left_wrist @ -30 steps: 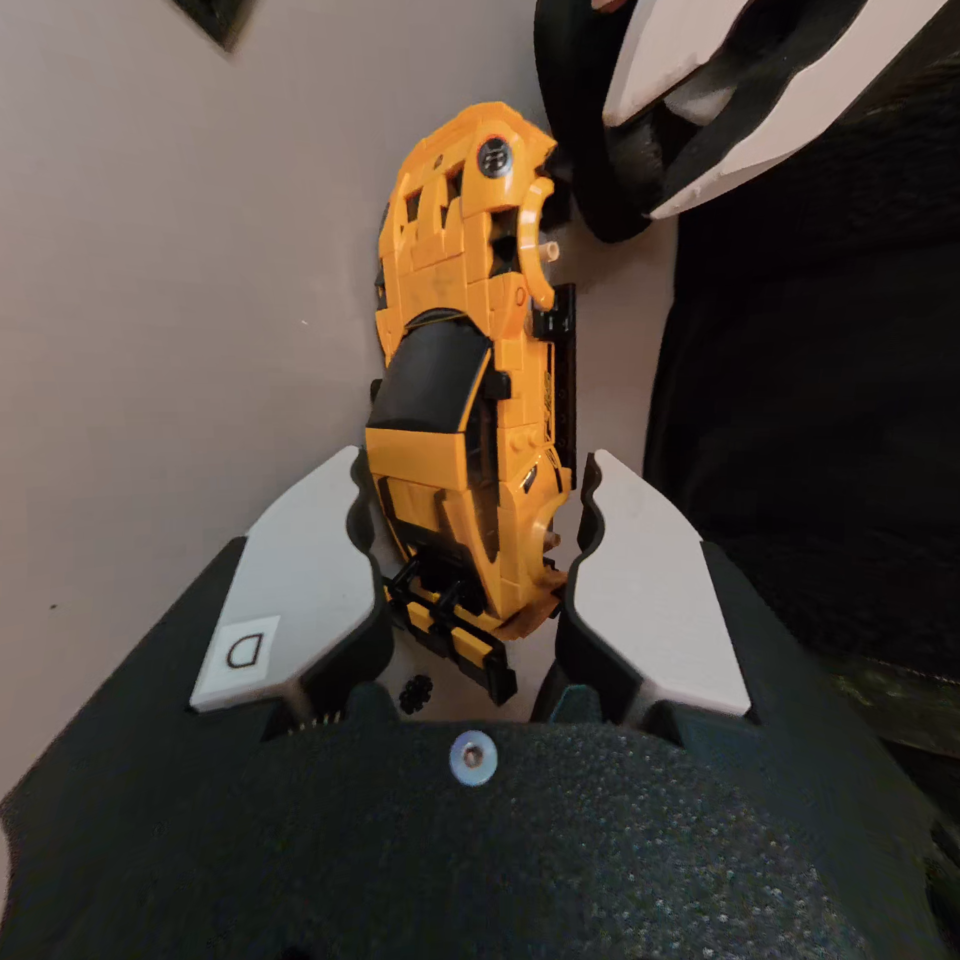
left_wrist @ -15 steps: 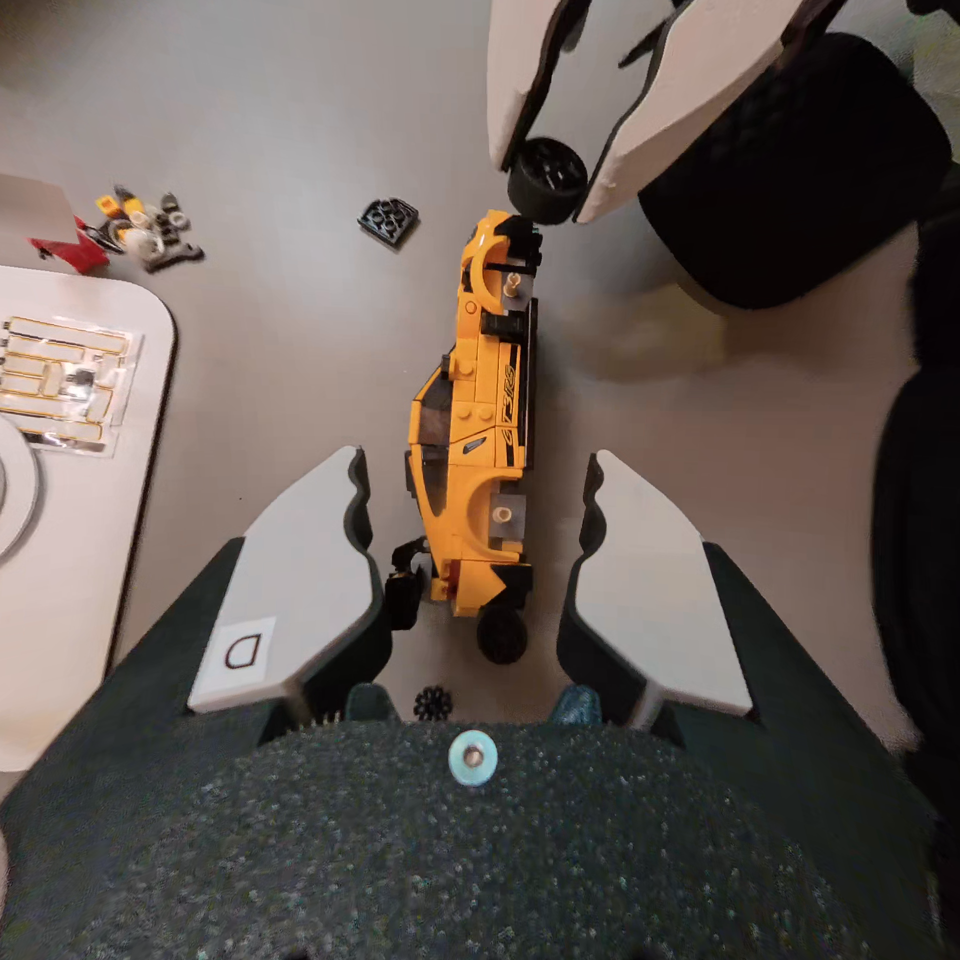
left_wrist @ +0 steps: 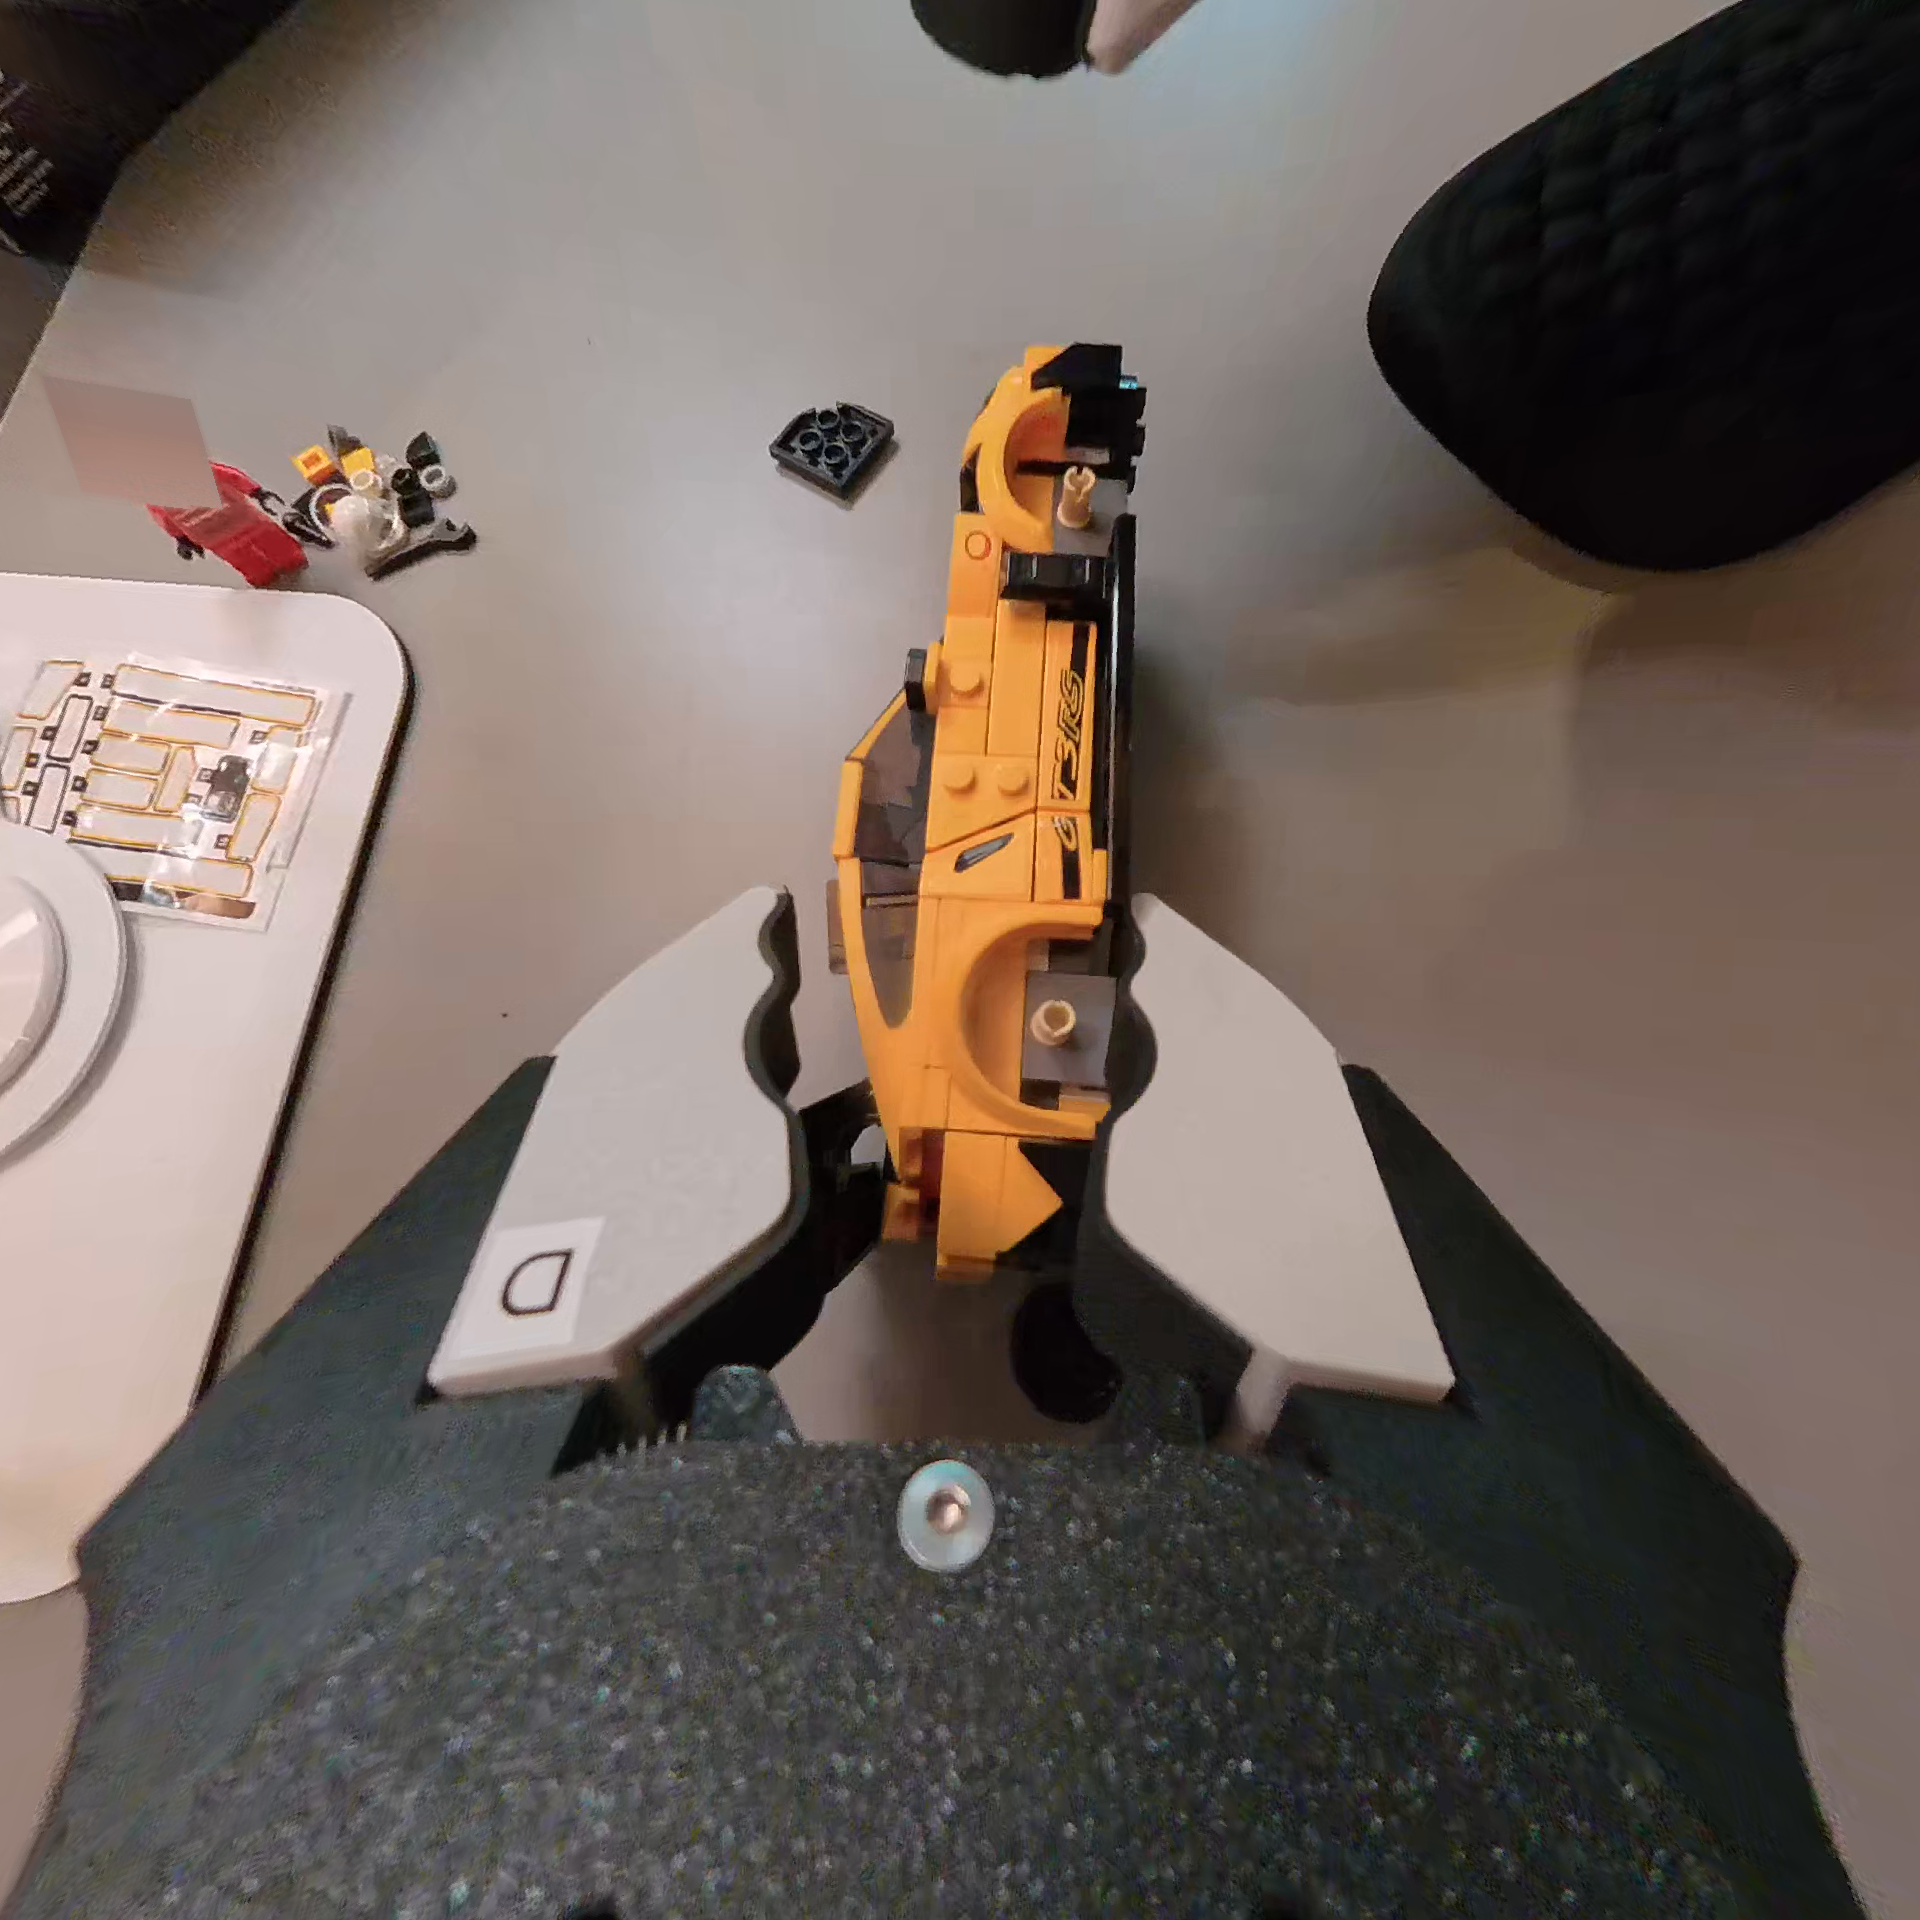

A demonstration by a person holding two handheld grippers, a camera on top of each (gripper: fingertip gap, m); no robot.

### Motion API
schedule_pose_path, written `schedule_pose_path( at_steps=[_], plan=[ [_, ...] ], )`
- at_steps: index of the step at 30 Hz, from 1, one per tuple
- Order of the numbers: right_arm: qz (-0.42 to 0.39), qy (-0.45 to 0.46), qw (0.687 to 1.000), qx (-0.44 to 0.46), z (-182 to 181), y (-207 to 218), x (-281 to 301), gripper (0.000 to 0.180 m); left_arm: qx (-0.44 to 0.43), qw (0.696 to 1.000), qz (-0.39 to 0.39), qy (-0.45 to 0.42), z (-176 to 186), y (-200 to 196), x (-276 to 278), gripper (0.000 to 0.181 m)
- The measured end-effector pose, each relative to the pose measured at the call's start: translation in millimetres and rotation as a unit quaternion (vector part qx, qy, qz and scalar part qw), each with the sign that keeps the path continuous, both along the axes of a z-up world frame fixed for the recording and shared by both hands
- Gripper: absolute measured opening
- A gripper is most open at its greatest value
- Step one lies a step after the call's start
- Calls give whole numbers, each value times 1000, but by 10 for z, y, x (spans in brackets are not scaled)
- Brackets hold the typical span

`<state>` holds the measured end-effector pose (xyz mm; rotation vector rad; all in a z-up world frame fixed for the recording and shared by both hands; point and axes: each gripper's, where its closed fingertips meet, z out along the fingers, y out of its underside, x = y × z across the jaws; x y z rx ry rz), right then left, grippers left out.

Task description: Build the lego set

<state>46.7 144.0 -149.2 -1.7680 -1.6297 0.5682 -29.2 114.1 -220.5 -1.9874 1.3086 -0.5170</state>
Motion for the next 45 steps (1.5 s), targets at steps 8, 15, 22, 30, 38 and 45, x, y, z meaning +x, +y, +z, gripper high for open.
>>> schedule_pose_path(
  at_steps=[8, 15, 22, 30, 38, 45],
  plan=[
    [45, -38, 998, -4, -234, -196, -151, 24, 4, 1000, 4, -9, 4, 1, -2, 57],
    [74, -75, 994, 30, -338, -281, -217, 24, 14, 1000, 7, -7, 20, -7, -28, 56],
    [79, -89, 993, 29, -380, -245, -225, 29, 19, 1000, 7, -9, 37, -12, -32, 56],
    [87, -83, 992, 40, -266, -284, -190, 29, 19, 1000, 6, -11, 41, -13, -32, 56],
    [73, -110, 991, 28, -333, -249, -179, 16, 29, 999, 9, -7, 66, -3, -45, 56],
    [101, -167, 979, 59, -345, -239, -172, 15, 43, 999, 5, -25, 201, -11, 6, 59]
  ],
)
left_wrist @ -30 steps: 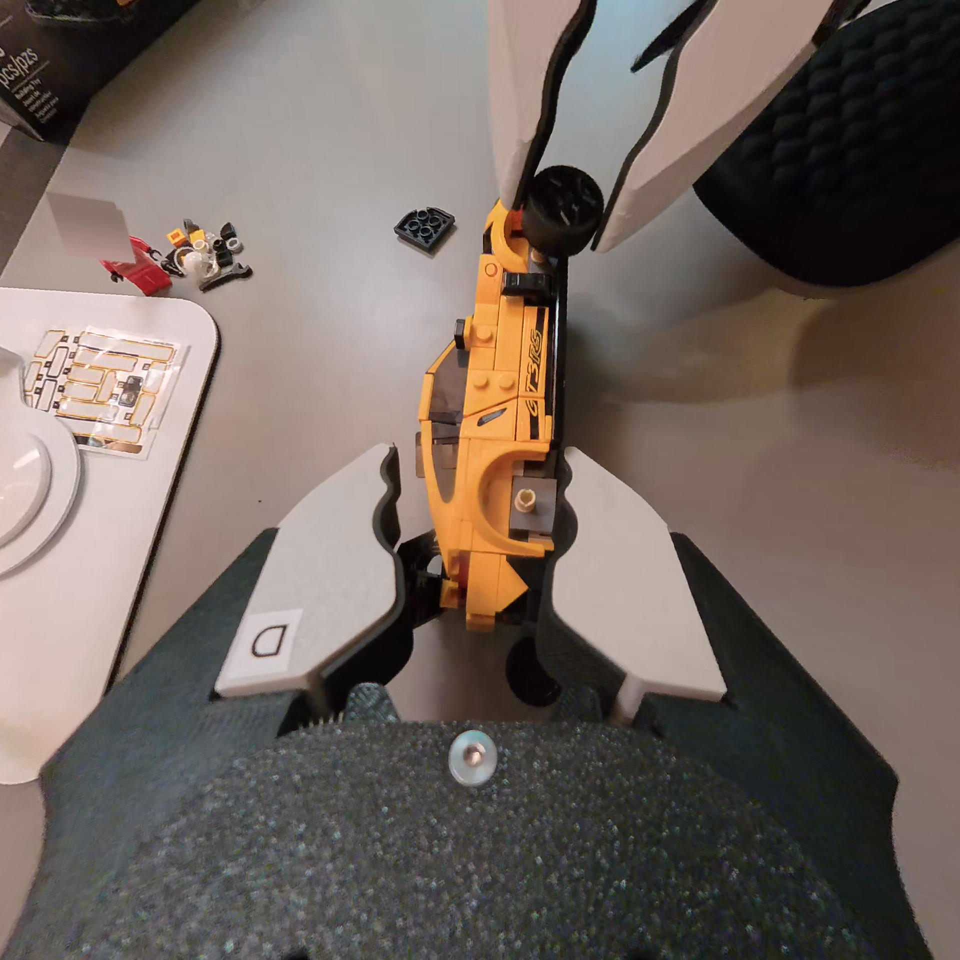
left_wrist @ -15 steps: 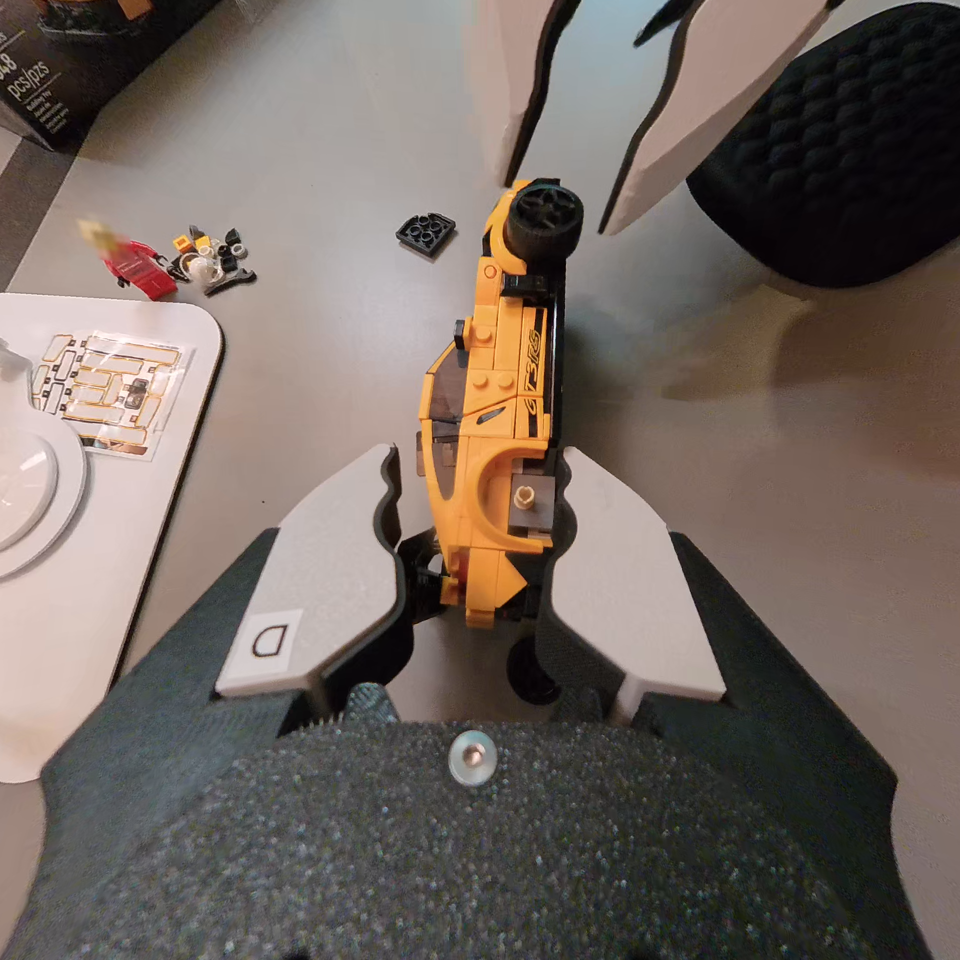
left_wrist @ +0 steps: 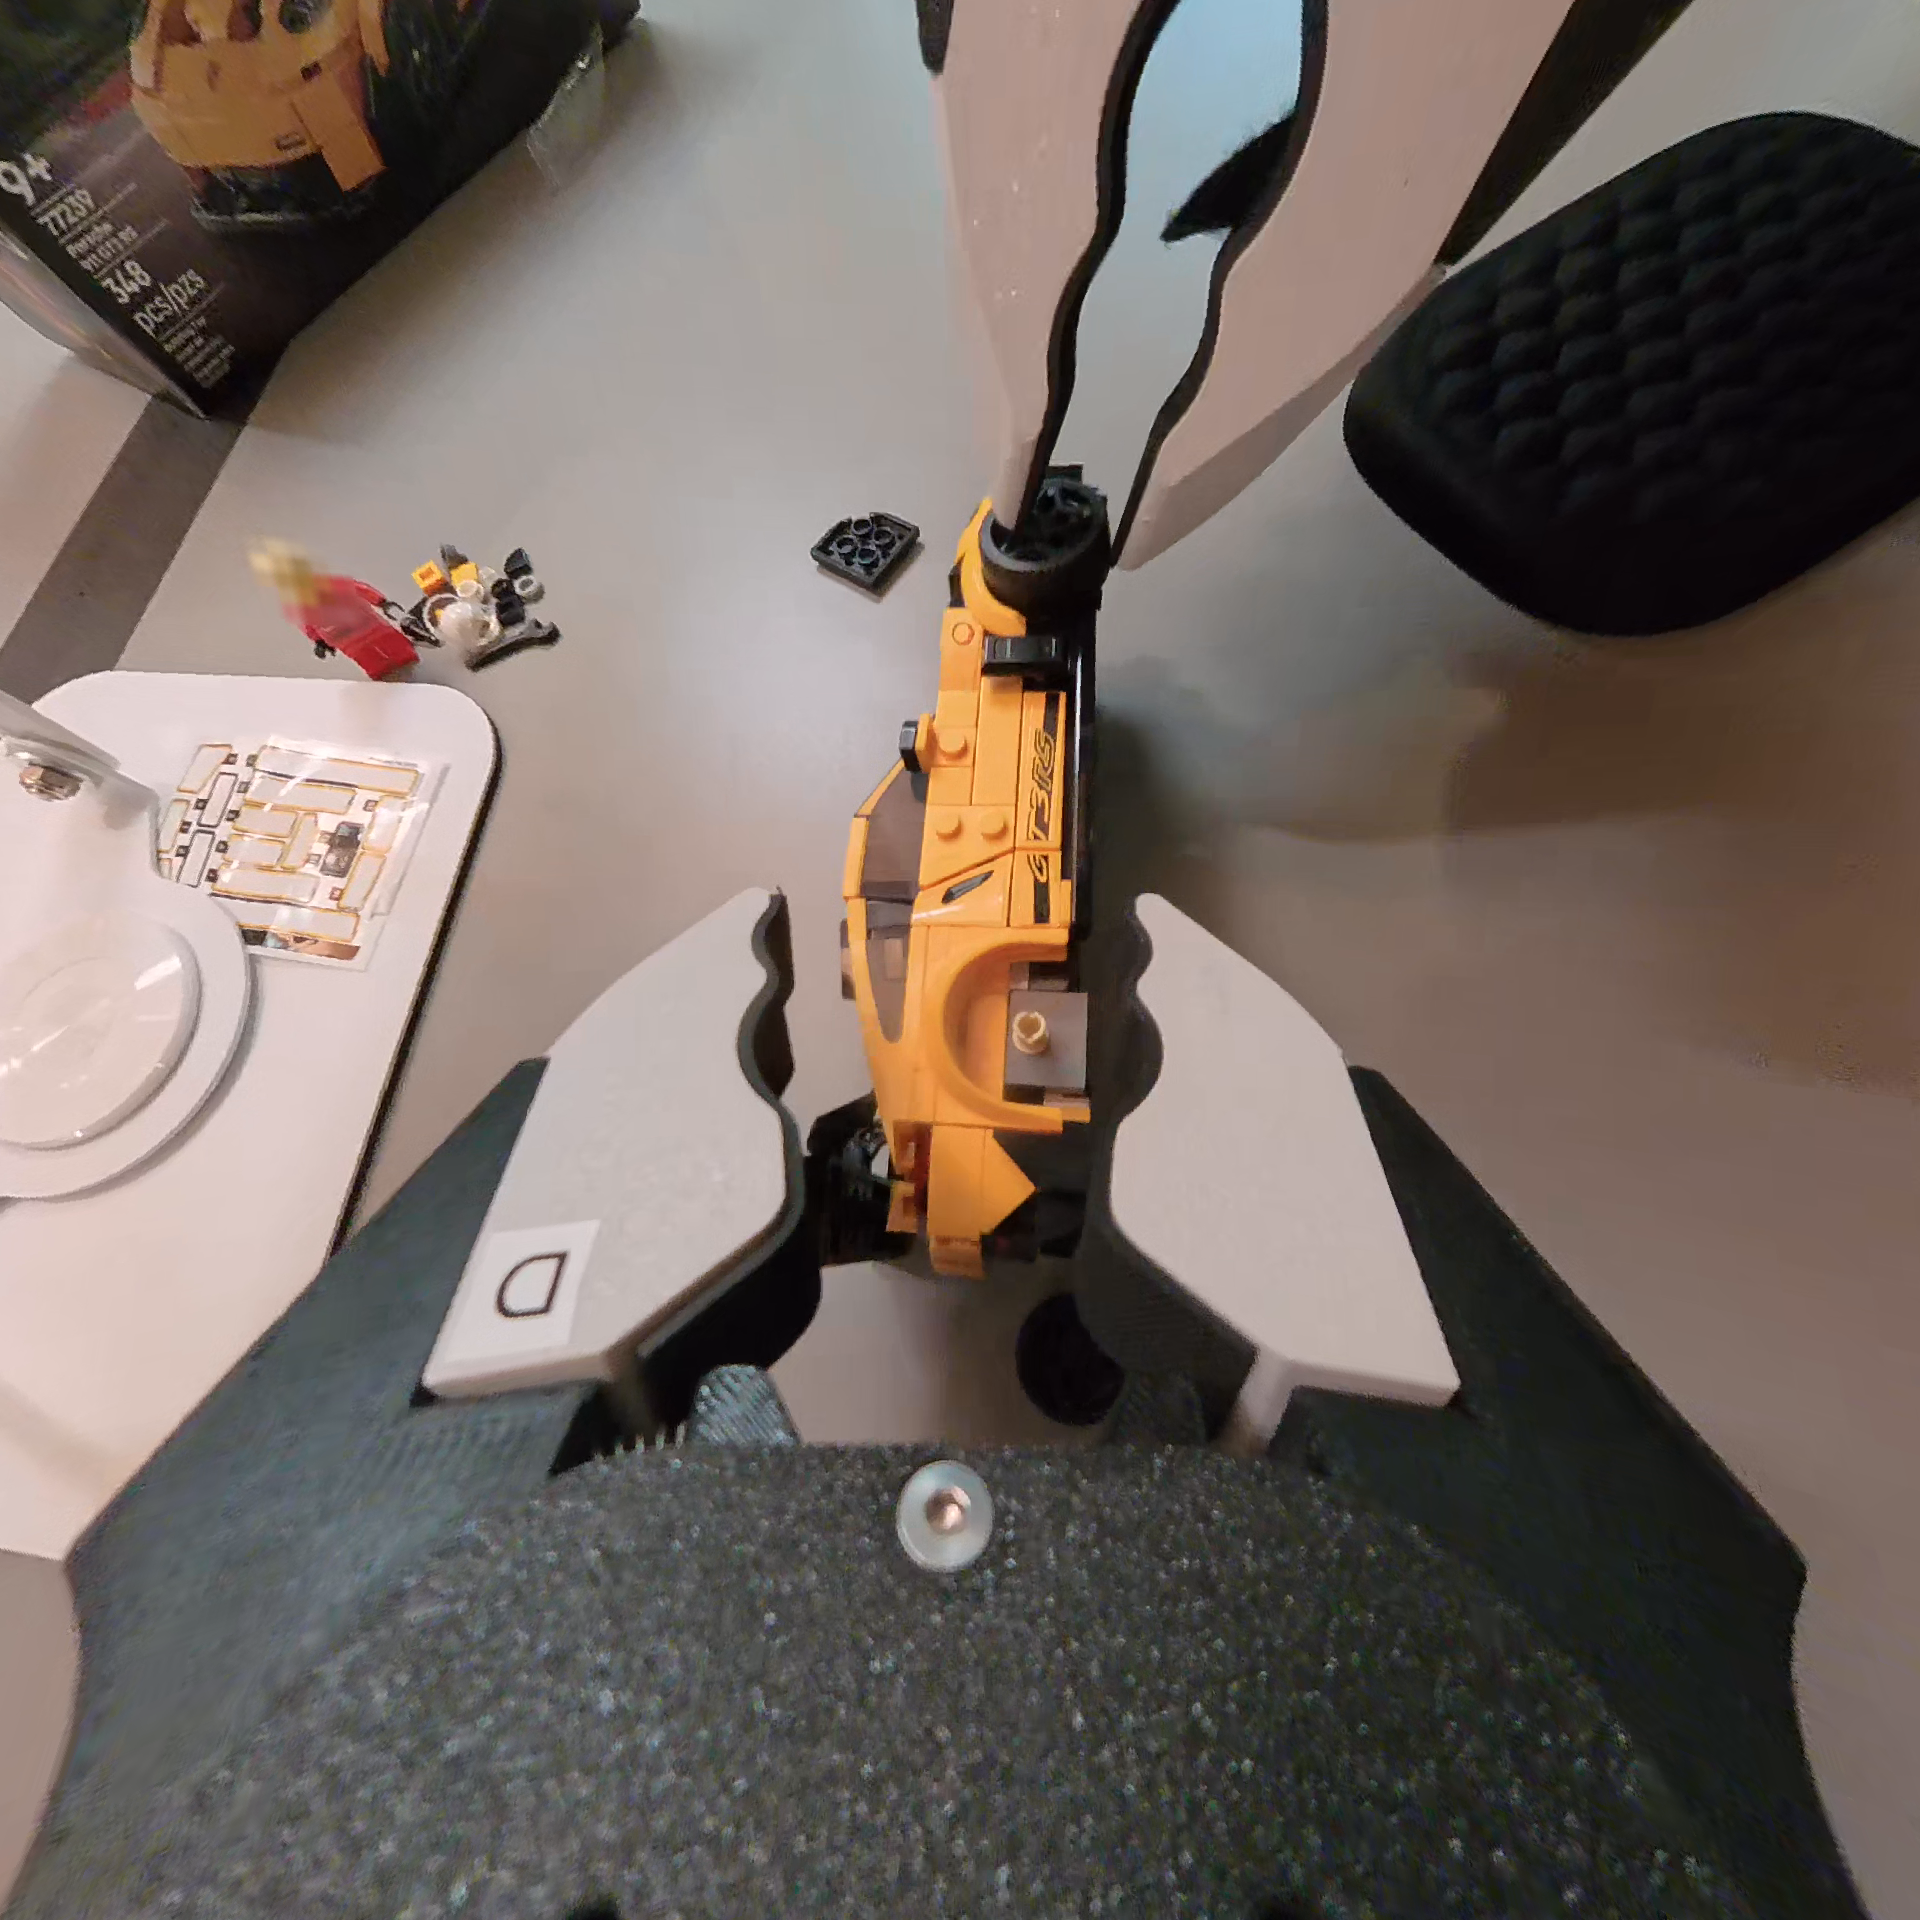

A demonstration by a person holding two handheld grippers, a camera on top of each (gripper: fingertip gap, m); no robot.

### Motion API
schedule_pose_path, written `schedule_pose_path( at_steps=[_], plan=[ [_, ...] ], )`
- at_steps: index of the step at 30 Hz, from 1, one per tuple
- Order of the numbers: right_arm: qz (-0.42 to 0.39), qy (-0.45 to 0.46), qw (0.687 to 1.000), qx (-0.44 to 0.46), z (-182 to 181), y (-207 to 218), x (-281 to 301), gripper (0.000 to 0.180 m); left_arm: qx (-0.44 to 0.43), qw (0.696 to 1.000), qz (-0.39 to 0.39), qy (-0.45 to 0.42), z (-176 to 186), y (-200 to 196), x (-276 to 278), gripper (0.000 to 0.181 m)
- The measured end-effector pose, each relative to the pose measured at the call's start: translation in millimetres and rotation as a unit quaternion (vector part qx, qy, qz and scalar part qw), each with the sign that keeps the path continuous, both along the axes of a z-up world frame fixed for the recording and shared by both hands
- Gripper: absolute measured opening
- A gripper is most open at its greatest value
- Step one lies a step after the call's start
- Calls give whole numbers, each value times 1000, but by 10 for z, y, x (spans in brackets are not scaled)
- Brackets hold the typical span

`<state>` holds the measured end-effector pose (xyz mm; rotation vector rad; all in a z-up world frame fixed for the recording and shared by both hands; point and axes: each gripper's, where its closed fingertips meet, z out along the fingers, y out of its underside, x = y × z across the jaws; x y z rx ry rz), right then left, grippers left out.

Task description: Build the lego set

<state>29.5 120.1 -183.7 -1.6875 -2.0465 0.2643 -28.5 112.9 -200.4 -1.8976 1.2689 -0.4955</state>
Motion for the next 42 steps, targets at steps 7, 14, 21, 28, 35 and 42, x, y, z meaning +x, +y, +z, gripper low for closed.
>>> schedule_pose_path(
  at_steps=[7, 14, 21, 28, 35, 42],
  plan=[
    [32, -37, 998, 30, -9, 10, -7, 15, 19, 999, -11, 40, -134, 11, 46, 54],
    [54, -52, 997, 36, -16, 7, -8, 16, 17, 999, -14, 38, -132, 6, 52, 53],
    [50, -38, 997, 32, -25, 5, -10, 16, 17, 999, -14, 39, -137, 4, 52, 53],
    [30, -2, 1000, 0, -17, 7, -22, 15, 14, 999, -10, 39, -148, 11, 38, 53],
    [21, 30, 999, 19, 3, 8, -4, 18, 12, 1000, -9, 20, -45, -8, 113, 62],
    [14, 64, 997, 45, 101, 29, 225, 21, 17, 998, -4, 59, -13, 32, 155, 62]
  ],
)
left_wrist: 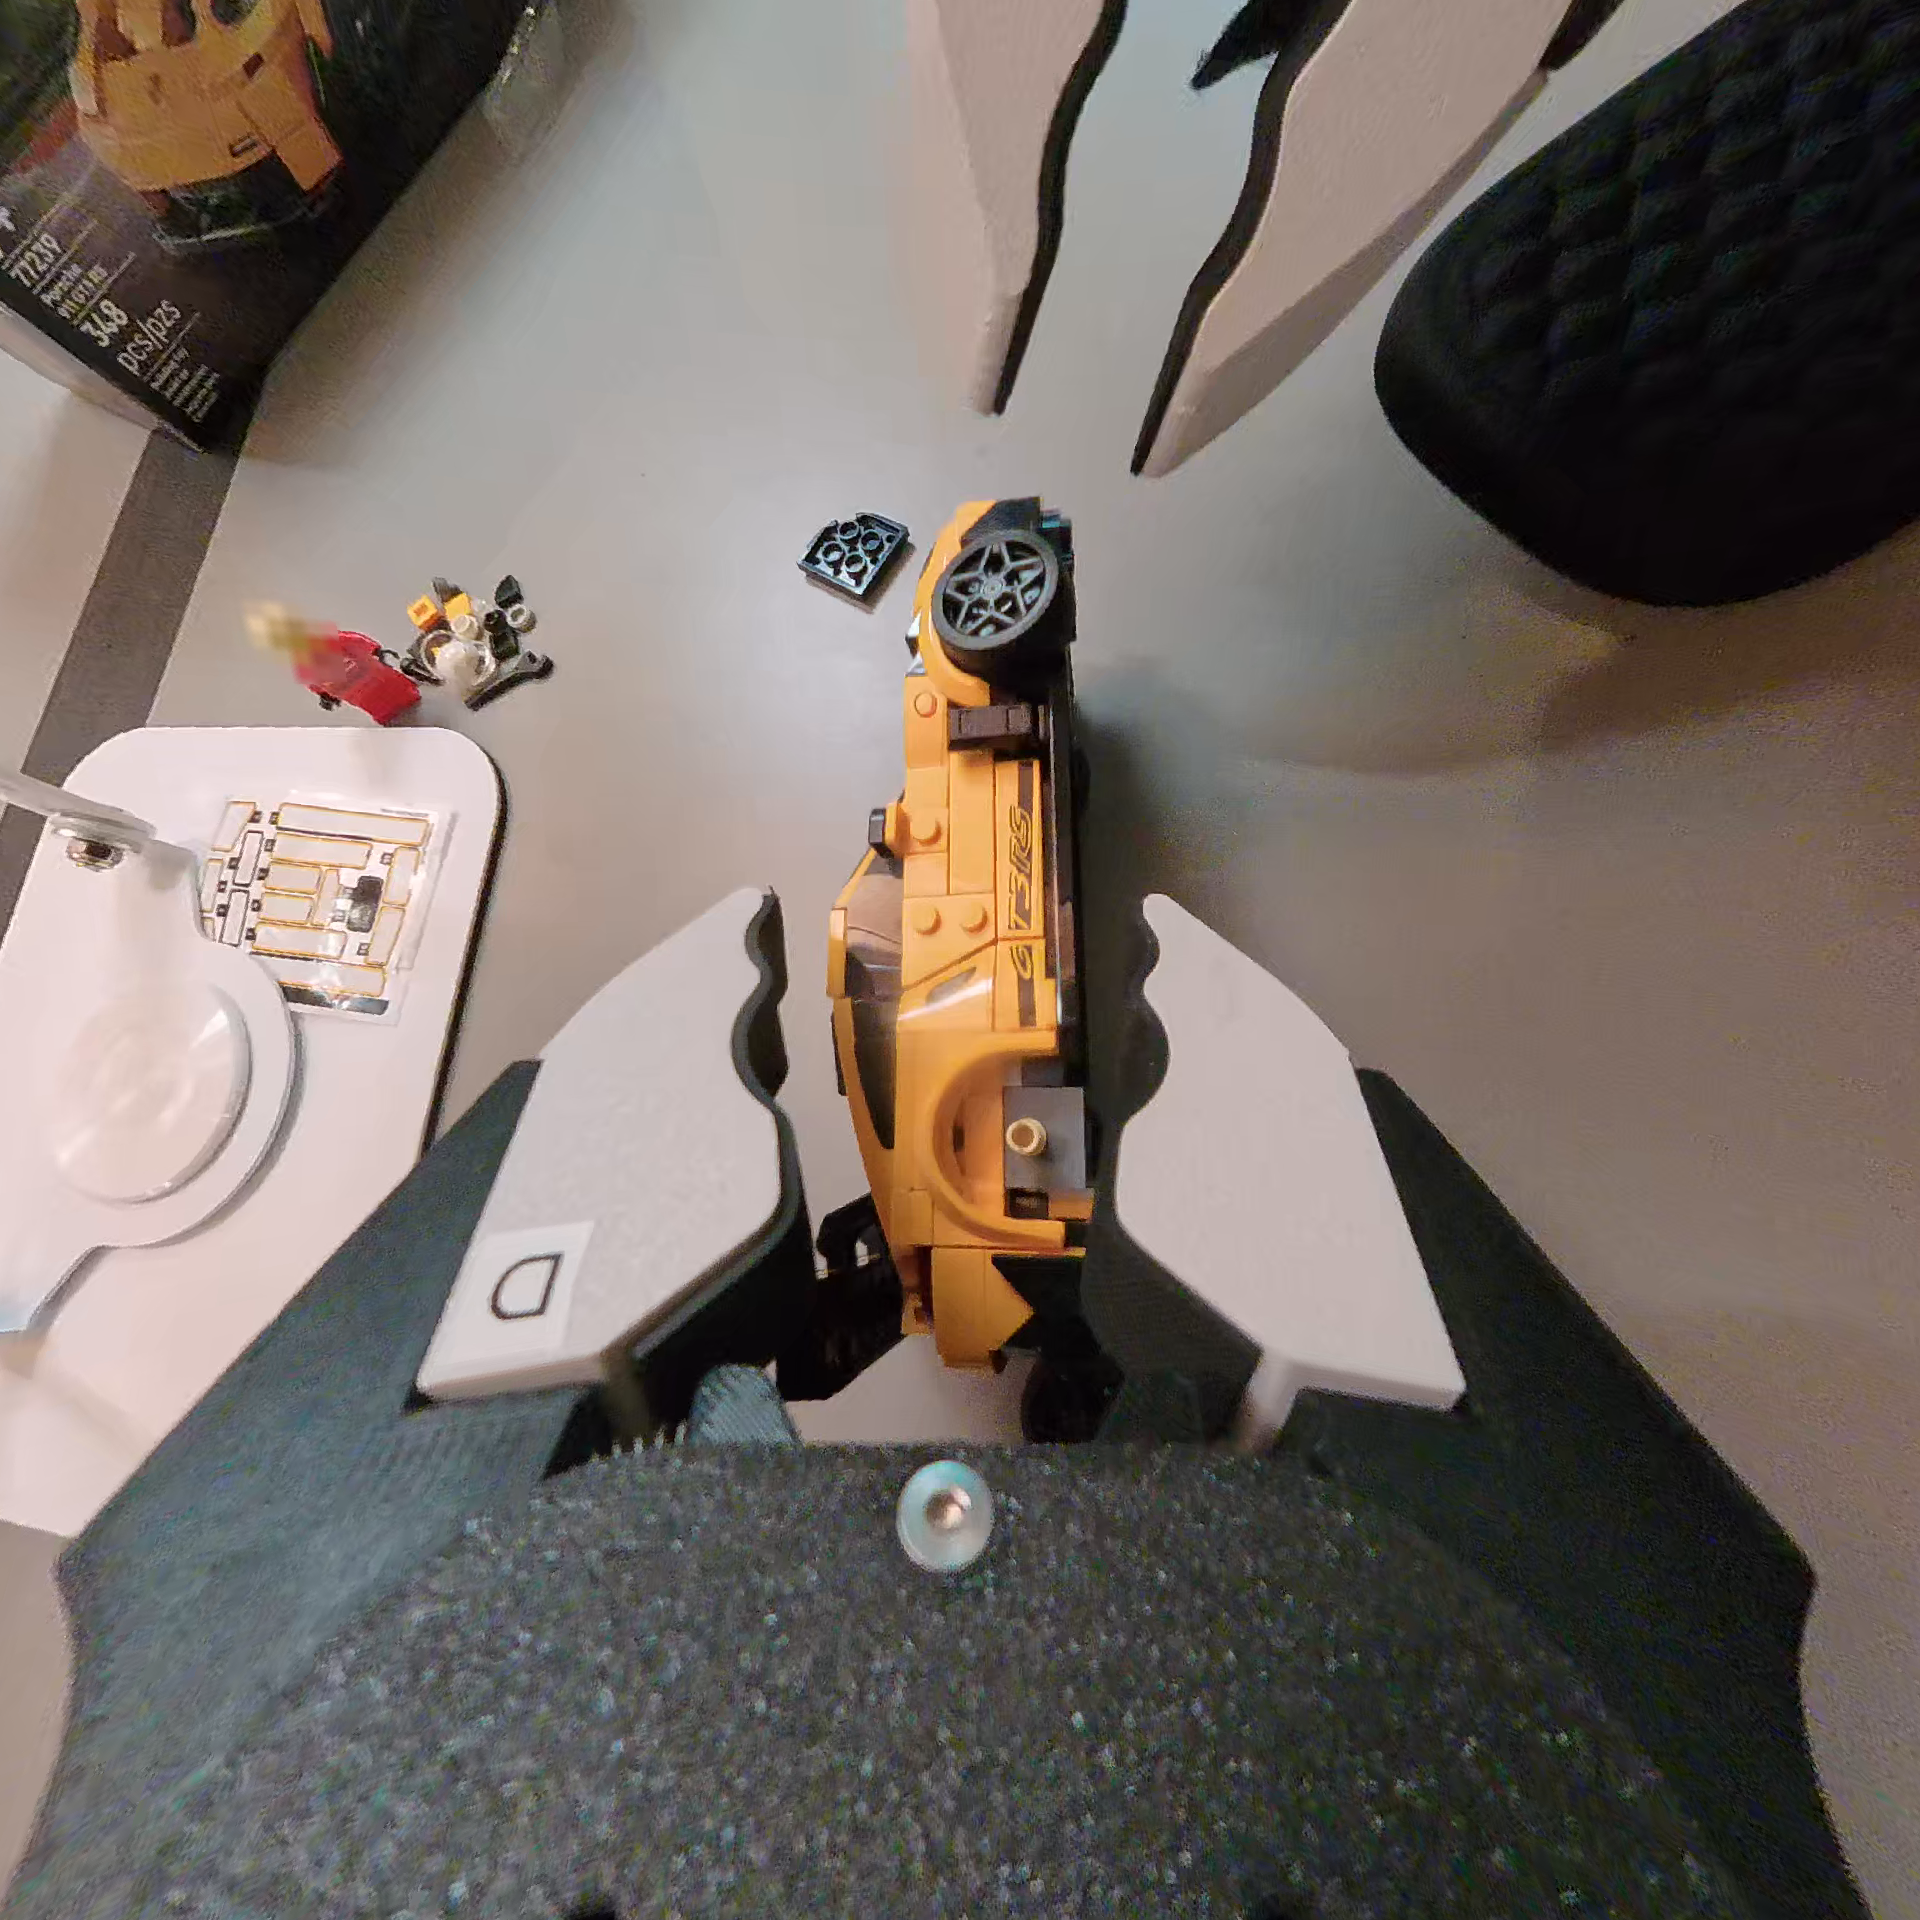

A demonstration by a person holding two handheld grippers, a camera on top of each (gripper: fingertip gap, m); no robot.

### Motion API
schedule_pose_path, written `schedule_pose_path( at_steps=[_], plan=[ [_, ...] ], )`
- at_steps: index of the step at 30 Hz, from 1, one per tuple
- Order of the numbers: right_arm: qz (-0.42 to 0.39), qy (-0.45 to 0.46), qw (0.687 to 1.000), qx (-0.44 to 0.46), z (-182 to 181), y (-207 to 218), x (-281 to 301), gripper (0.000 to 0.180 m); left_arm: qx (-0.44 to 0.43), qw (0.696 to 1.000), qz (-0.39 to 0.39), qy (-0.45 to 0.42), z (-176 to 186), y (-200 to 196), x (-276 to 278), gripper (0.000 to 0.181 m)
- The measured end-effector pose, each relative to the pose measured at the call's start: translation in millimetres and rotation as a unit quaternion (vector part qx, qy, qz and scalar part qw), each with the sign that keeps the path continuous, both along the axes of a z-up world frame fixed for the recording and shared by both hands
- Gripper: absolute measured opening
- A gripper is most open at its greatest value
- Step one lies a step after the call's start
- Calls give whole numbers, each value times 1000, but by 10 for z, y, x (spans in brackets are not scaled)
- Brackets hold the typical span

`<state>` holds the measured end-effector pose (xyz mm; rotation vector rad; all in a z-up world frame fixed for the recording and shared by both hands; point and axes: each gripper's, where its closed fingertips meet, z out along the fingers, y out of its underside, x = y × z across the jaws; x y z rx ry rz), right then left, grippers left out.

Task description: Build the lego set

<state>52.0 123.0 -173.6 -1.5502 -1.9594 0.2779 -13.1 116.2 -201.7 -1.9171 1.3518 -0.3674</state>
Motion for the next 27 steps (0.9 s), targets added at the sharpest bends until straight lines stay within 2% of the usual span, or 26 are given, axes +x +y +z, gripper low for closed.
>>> schedule_pose_path(
  at_steps=[7, 11, 15, 23, 27],
  plan=[
    [-76, 98, 992, -31, -207, 31, 46, 19, -32, 999, -9, 41, -43, 49, 116, 59],
    [-121, 142, 981, -57, -232, 17, 28, 16, -59, 997, -9, 51, -112, 55, 144, 45],
    [-159, 168, 970, -75, -263, 45, 51, 15, -71, 997, -6, 44, -117, 62, 154, 44],
    [-184, 215, 951, -124, -299, 67, 31, 15, -78, 997, 3, 28, -116, 69, 159, 43],
    [-187, 225, 950, -112, -304, 89, 44, 7, -73, 997, 6, 36, -122, 63, 157, 43]
  ],
)
